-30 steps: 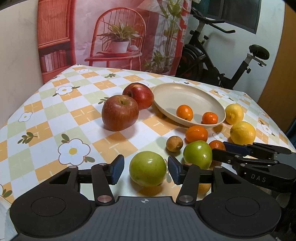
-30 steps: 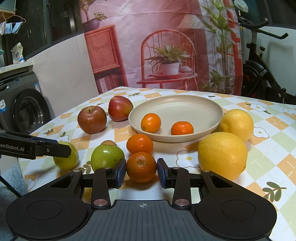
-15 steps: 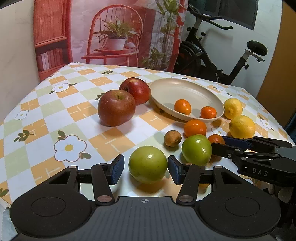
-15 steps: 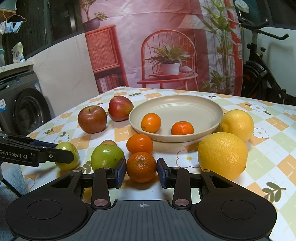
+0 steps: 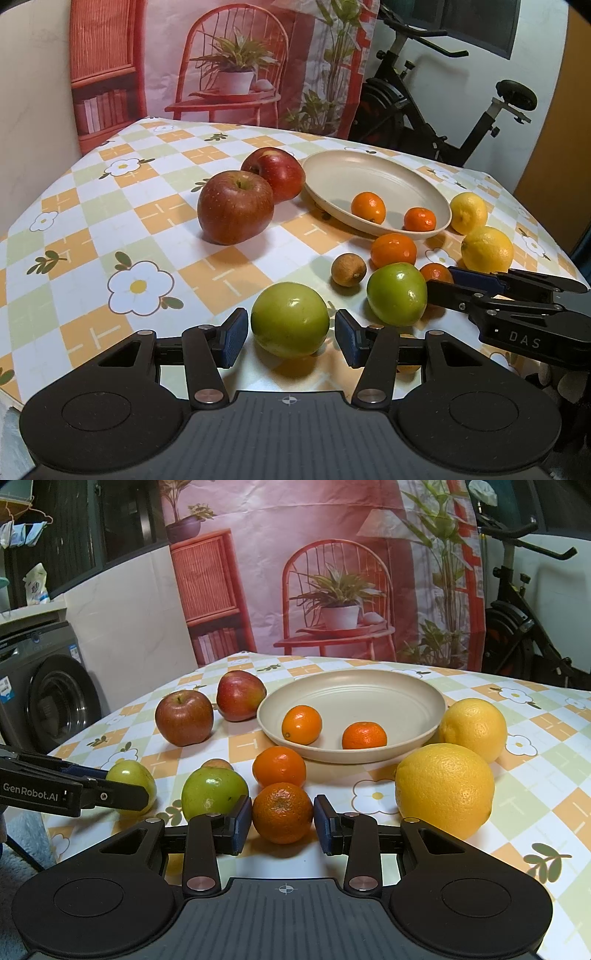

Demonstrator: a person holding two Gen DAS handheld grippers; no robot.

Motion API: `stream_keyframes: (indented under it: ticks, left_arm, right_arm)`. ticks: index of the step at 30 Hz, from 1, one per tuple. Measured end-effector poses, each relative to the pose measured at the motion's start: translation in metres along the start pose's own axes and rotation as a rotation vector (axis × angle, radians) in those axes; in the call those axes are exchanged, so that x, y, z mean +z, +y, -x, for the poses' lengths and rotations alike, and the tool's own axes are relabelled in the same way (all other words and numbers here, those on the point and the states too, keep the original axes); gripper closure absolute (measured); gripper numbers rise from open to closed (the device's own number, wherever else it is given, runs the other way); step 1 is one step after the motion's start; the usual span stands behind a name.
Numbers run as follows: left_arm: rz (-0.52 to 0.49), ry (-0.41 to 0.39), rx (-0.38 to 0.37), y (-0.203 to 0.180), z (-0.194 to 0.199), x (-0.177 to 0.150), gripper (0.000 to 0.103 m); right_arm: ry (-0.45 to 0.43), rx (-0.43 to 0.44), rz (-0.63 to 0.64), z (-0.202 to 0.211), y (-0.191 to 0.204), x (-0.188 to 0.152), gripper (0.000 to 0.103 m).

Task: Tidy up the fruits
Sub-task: 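Grasp a green apple with the left tool while the right tool grasps a tangerine, then lift both fruits into the plate and open both tools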

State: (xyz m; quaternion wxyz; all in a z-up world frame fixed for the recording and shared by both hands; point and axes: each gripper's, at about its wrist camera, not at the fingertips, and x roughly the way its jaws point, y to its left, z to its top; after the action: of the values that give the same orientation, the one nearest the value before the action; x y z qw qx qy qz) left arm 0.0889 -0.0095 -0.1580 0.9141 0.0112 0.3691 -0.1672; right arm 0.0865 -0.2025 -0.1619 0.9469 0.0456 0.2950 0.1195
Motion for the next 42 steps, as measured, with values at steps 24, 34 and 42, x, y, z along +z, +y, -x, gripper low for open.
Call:
stream_keyframes:
  ticks: [24, 34, 42]
  left_arm:
    - [-0.009, -0.021, -0.003, -0.001, 0.002, -0.001, 0.054]
    - [-0.045, -0.031, -0.01, -0.004, 0.005, 0.002, 0.054]
    - [-0.092, -0.09, -0.023, -0.008, 0.012, 0.023, 0.054]
  right_arm:
    - [-0.001, 0.0, 0.0, 0.0, 0.0, 0.0, 0.069]
    - [-0.007, -0.001, 0.004, 0.001, 0.0, 0.0, 0.07]
    - [-0.069, -0.042, -0.04, 0.014, -0.011, 0.009, 0.07]
